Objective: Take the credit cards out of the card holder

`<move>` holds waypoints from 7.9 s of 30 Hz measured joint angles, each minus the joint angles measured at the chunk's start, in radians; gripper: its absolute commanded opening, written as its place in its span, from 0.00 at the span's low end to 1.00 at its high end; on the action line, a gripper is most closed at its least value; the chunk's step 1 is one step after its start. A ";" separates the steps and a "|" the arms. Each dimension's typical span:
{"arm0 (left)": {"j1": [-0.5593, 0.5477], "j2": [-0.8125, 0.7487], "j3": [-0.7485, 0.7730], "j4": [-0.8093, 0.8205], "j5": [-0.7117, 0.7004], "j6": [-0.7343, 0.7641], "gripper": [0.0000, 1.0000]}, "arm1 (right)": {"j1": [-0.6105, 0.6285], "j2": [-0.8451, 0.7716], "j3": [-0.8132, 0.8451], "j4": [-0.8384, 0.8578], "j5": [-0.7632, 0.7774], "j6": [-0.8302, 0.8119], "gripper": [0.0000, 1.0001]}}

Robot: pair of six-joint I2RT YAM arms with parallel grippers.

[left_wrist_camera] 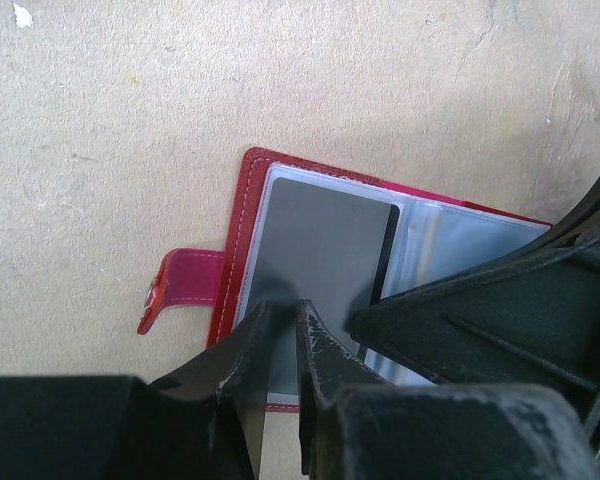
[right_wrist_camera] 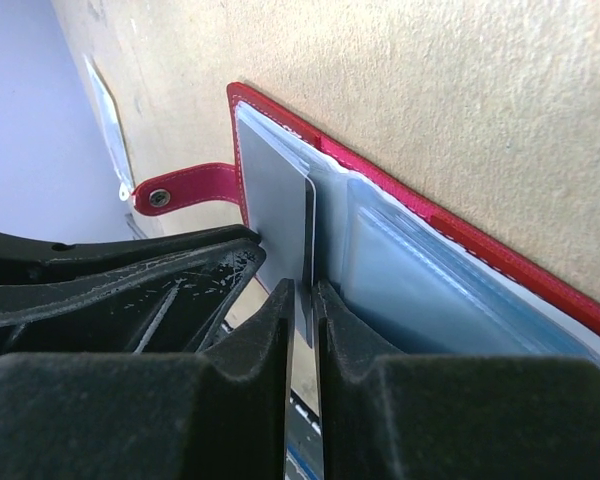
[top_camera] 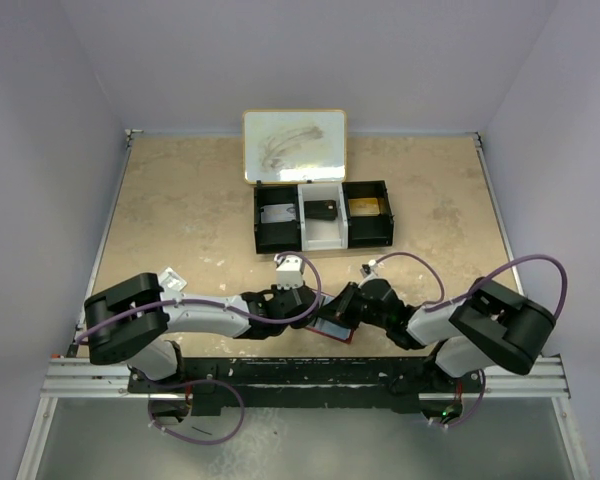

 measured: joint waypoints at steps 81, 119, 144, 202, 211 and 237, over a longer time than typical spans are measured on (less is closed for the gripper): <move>0.001 -0.038 -0.030 -0.042 -0.033 -0.026 0.12 | 0.000 -0.401 -0.066 -0.331 0.050 0.002 0.07; 0.000 -0.018 -0.023 -0.015 -0.034 0.004 0.13 | 0.000 -0.078 -0.035 -0.045 0.047 0.068 0.13; 0.000 -0.074 -0.043 -0.091 -0.063 -0.028 0.16 | 0.000 -0.317 -0.091 -0.208 0.043 0.045 0.00; -0.011 -0.006 0.005 -0.031 0.018 0.002 0.11 | -0.022 -0.047 -0.063 0.053 -0.003 -0.013 0.12; -0.011 -0.010 0.005 -0.039 0.013 0.002 0.11 | -0.022 -0.065 -0.055 0.044 -0.014 -0.016 0.00; -0.011 -0.189 -0.018 -0.134 -0.058 -0.007 0.25 | -0.026 -0.495 -0.052 -0.422 0.032 -0.046 0.00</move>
